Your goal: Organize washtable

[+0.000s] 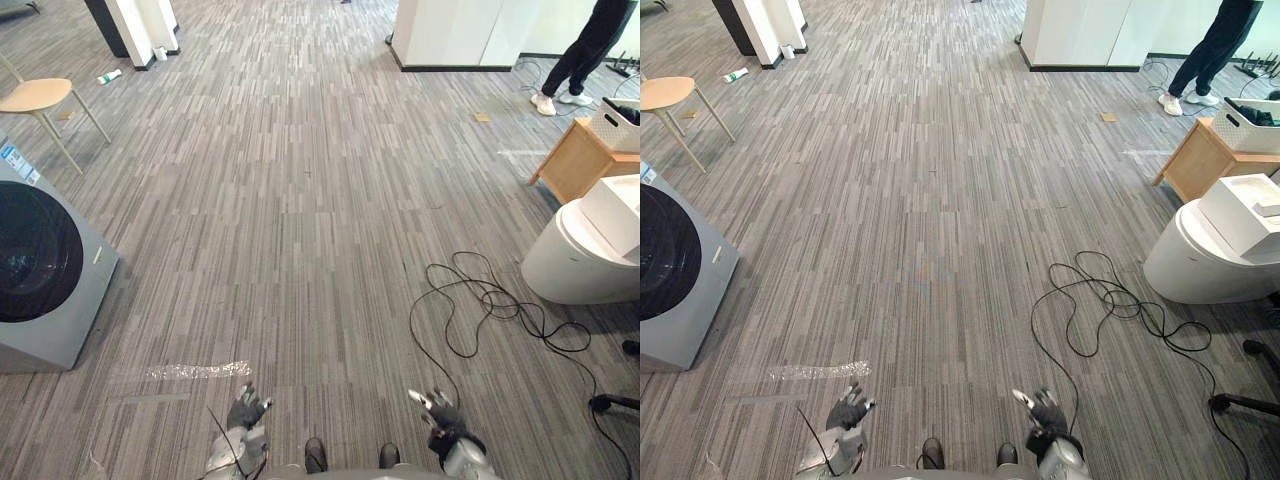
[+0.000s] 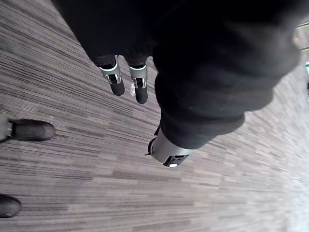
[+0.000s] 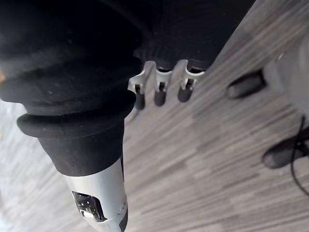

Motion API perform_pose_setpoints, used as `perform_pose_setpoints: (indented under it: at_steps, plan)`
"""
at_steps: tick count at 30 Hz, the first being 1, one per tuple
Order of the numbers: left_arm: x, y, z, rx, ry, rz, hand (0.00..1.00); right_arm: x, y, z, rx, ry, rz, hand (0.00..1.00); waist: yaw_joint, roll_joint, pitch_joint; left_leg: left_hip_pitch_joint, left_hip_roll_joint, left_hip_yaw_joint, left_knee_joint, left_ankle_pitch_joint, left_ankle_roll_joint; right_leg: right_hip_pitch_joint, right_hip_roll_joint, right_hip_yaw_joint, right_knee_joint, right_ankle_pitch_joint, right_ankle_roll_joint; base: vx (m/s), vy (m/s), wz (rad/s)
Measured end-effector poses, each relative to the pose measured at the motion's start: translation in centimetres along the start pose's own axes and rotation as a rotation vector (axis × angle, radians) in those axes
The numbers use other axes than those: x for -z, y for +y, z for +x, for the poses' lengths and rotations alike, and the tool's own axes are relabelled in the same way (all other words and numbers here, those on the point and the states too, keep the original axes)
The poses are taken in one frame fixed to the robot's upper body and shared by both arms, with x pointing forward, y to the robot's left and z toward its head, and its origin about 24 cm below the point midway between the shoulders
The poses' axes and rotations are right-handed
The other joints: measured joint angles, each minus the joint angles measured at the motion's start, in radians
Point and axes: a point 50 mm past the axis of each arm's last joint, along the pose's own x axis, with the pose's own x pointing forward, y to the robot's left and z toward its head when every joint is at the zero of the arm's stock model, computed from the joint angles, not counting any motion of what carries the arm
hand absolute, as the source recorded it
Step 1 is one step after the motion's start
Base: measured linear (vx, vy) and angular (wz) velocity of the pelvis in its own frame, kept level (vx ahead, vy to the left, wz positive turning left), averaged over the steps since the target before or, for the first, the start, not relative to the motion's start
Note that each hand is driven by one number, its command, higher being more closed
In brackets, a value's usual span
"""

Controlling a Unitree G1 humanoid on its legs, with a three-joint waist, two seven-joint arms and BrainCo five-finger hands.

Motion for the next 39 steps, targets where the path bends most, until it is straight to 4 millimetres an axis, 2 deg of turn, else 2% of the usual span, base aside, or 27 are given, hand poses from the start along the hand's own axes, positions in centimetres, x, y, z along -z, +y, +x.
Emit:
perform_pose_setpoints:
  at_steps: [4,7,9,10,11,12,13,15,17,19,21,22,23,24,25,26,27,28,29,30,31,33,35,36,37,38,39]
  plan:
    - [0.9,0.9,-0.1,-0.036,0.039,-0.007,0.0,0.4,-0.5,0.0,0.024,0.02,-0.006,0.0,0.001,-0.006,0.012,-0.004,-0.005,0.002,0.0,-0.012,0.014,0.001,-0.004,-0.001,-0.01,-0.009,0.013,0.03,-0.003,0.0]
    - [1.0,1.0,-0.1,-0.029,0.042,0.008,0.0,0.7,-1.5,-0.1,0.063,0.03,0.019,0.0,-0.001,-0.014,0.023,-0.016,-0.022,-0.001,0.001,-0.03,0.033,-0.031,-0.034,-0.028,0.063,-0.073,0.034,0.09,0.052,0.16]
    - [0.7,1.1,0.0,-0.013,0.03,0.024,0.0,0.9,-1.8,-0.2,0.07,0.037,0.013,0.0,-0.002,-0.025,0.029,-0.008,-0.046,-0.001,0.004,-0.054,0.04,-0.071,-0.074,-0.044,0.179,-0.151,0.057,0.19,0.057,0.28]
    - [0.2,0.9,0.1,-0.002,0.013,0.023,0.0,1.3,-2.0,-0.3,0.074,0.048,0.01,0.0,-0.005,-0.043,0.055,0.017,-0.069,-0.028,0.025,-0.077,0.065,-0.118,-0.122,-0.059,0.356,-0.169,0.053,0.21,0.027,0.22]
    - [-0.2,0.8,0.3,0.0,0.002,0.024,0.0,1.1,-1.7,-0.2,0.064,0.044,0.008,0.0,0.001,-0.037,0.077,0.025,-0.068,-0.044,0.048,-0.086,0.079,-0.168,-0.13,-0.062,0.463,-0.176,0.045,0.23,0.023,0.36]
    - [-0.4,0.9,0.4,0.001,0.006,0.043,0.0,0.2,-1.6,0.0,0.051,0.014,0.017,0.0,-0.011,-0.018,0.096,0.028,-0.041,-0.066,0.088,-0.117,0.079,-0.226,-0.105,-0.051,0.564,-0.209,-0.001,0.2,0.029,0.26]
    - [-0.2,0.8,0.4,0.004,0.018,0.053,0.0,0.0,-1.7,0.1,0.052,0.006,0.018,0.0,-0.024,0.004,0.109,0.037,-0.017,-0.075,0.099,-0.138,0.072,-0.257,-0.078,-0.057,0.568,-0.218,-0.006,0.26,0.045,0.33]
    - [-0.2,1.1,0.5,0.002,0.022,0.066,0.0,-0.1,-1.5,0.1,0.048,-0.004,0.019,0.0,-0.03,0.0,0.112,0.068,0.012,-0.09,0.098,-0.166,0.048,-0.305,-0.028,-0.075,0.493,-0.219,0.003,0.3,0.021,0.17]
    - [-0.3,0.7,0.6,0.015,0.031,0.081,0.0,0.0,-1.3,0.1,0.046,-0.004,0.024,0.0,-0.046,-0.022,0.12,0.119,0.015,-0.11,0.076,-0.209,-0.007,-0.344,0.0,-0.104,0.234,-0.119,0.012,0.47,-0.028,0.32]
    - [-0.2,0.8,0.7,0.029,0.041,0.113,0.0,0.0,-1.4,0.1,0.051,-0.003,0.031,0.0,-0.063,-0.033,0.122,0.165,0.003,-0.125,0.056,-0.227,-0.011,-0.374,0.006,-0.122,0.13,-0.059,0.026,0.53,-0.072,0.44]
    - [0.0,0.9,0.6,0.027,0.046,0.088,0.0,-0.2,-2.3,0.0,0.079,-0.009,0.05,0.0,-0.084,-0.007,0.117,0.185,0.057,-0.164,0.151,-0.305,-0.117,-0.406,0.045,-0.17,0.197,-0.014,-0.069,0.85,-0.174,0.81]
    - [0.1,1.0,0.6,0.026,0.048,0.087,0.0,0.2,-2.4,-0.1,0.085,0.003,0.058,0.0,-0.084,-0.009,0.115,0.169,0.065,-0.167,0.219,-0.312,-0.125,-0.399,0.061,-0.184,0.207,0.013,-0.109,0.8,-0.247,0.61]
    - [0.5,1.6,0.4,0.003,0.059,0.044,0.0,0.6,-2.4,-0.2,0.09,0.014,0.069,0.0,-0.075,-0.013,0.111,0.126,0.094,-0.145,0.409,-0.325,-0.129,-0.361,0.113,-0.209,0.202,0.052,-0.167,0.66,-0.256,0.29]
    - [0.5,1.7,0.3,-0.008,0.055,0.005,0.0,0.7,-2.4,-0.3,0.088,0.014,0.07,0.0,-0.076,-0.014,0.11,0.099,0.109,-0.128,0.531,-0.325,-0.128,-0.332,0.143,-0.222,0.189,0.069,-0.189,0.83,-0.356,0.23]
    - [0.8,1.8,0.1,-0.013,0.057,-0.025,0.0,0.9,-2.5,-0.4,0.087,0.014,0.061,0.0,-0.077,-0.013,0.093,0.033,0.15,-0.083,0.799,-0.279,-0.06,-0.246,0.197,-0.258,0.148,0.022,-0.266,0.66,-0.273,-0.17]
    - [1.0,1.5,0.1,-0.009,0.065,-0.032,0.0,0.4,-2.7,-0.3,0.085,0.001,0.042,0.0,-0.053,0.031,0.083,-0.01,0.206,-0.059,0.931,-0.223,-0.041,-0.21,0.241,-0.239,0.124,0.001,-0.261,0.79,-0.246,-0.93]
    - [0.9,1.0,0.1,0.006,0.064,-0.033,0.0,-0.5,-2.0,0.0,0.059,-0.021,0.016,0.0,-0.023,0.077,0.08,-0.094,0.295,-0.044,1.126,-0.221,-0.03,-0.161,0.305,-0.173,0.099,-0.019,-0.274,0.75,-0.137,-1.4]
    - [0.2,0.4,0.4,0.024,0.049,-0.014,0.0,-1.5,-1.4,0.4,0.04,-0.038,-0.001,0.0,-0.019,0.07,0.091,-0.162,0.333,-0.046,1.229,-0.238,-0.023,-0.109,0.318,-0.135,0.086,-0.024,-0.274,0.72,-0.114,-1.2]
    - [-0.2,0.3,0.5,0.026,0.037,-0.017,0.0,-1.6,-1.0,0.6,0.034,-0.035,0.0,0.0,-0.02,0.06,0.1,-0.183,0.341,-0.051,1.248,-0.248,-0.038,-0.075,0.315,-0.114,0.083,-0.024,-0.274,0.83,-0.157,-0.73]
    - [-1.0,0.2,0.7,0.028,0.011,-0.016,0.0,-1.1,0.0,0.7,0.013,-0.015,-0.008,0.0,-0.011,0.037,0.116,-0.198,0.341,-0.054,1.252,-0.269,-0.068,0.015,0.301,-0.071,0.067,-0.027,-0.278,0.81,-0.154,-0.49]
    - [-1.8,0.3,0.8,0.024,-0.026,-0.011,0.0,-0.9,0.1,0.6,0.01,-0.004,-0.023,0.0,-0.006,0.011,0.126,-0.225,0.322,-0.059,1.226,-0.295,-0.073,0.103,0.271,-0.039,0.052,-0.056,-0.278,0.81,-0.131,-0.4]
    - [-2.7,-0.2,0.8,0.037,-0.073,-0.008,0.0,-0.7,0.2,0.7,0.009,0.008,-0.034,0.0,-0.003,-0.011,0.131,-0.299,0.286,-0.062,1.132,-0.323,-0.113,0.178,0.23,-0.018,0.041,-0.101,-0.245,0.49,-0.01,-0.23]
    - [-3.5,-1.2,0.8,0.056,-0.111,0.01,0.0,-1.6,0.4,1.0,0.002,-0.01,-0.045,0.0,0.003,0.016,0.138,-0.427,0.233,-0.056,0.843,-0.32,-0.127,0.249,0.196,0.004,0.036,-0.163,-0.219,0.59,0.111,-0.39]
    - [-3.5,-1.2,0.8,0.059,-0.11,0.017,0.0,-1.8,0.5,1.0,-0.001,-0.013,-0.053,0.0,0.003,0.013,0.14,-0.439,0.206,-0.058,0.734,-0.304,-0.143,0.266,0.18,0.006,0.035,-0.185,-0.2,0.62,0.172,-0.47]
    - [-3.2,-1.5,0.8,0.068,-0.104,0.035,0.0,-1.7,0.4,1.0,-0.002,-0.01,-0.075,0.0,0.004,0.034,0.142,-0.442,0.169,-0.065,0.476,-0.218,-0.155,0.311,0.171,0.016,0.022,-0.206,-0.193,0.69,0.202,-0.52]
    - [-2.9,-2.0,0.7,0.085,-0.101,0.058,0.0,-1.3,-0.2,0.8,0.008,0.004,-0.091,0.0,0.015,0.064,0.138,-0.438,0.172,-0.084,0.3,-0.13,-0.145,0.359,0.181,0.049,-0.002,-0.212,-0.189,0.72,0.223,-0.62]
    - [-2.9,-1.9,0.7,0.084,-0.103,0.062,0.0,-0.8,-0.2,0.7,0.007,0.018,-0.099,0.0,0.031,0.06,0.138,-0.435,0.171,-0.092,0.3,-0.06,-0.128,0.38,0.171,0.07,-0.004,-0.223,-0.181,0.75,0.273,-0.74]
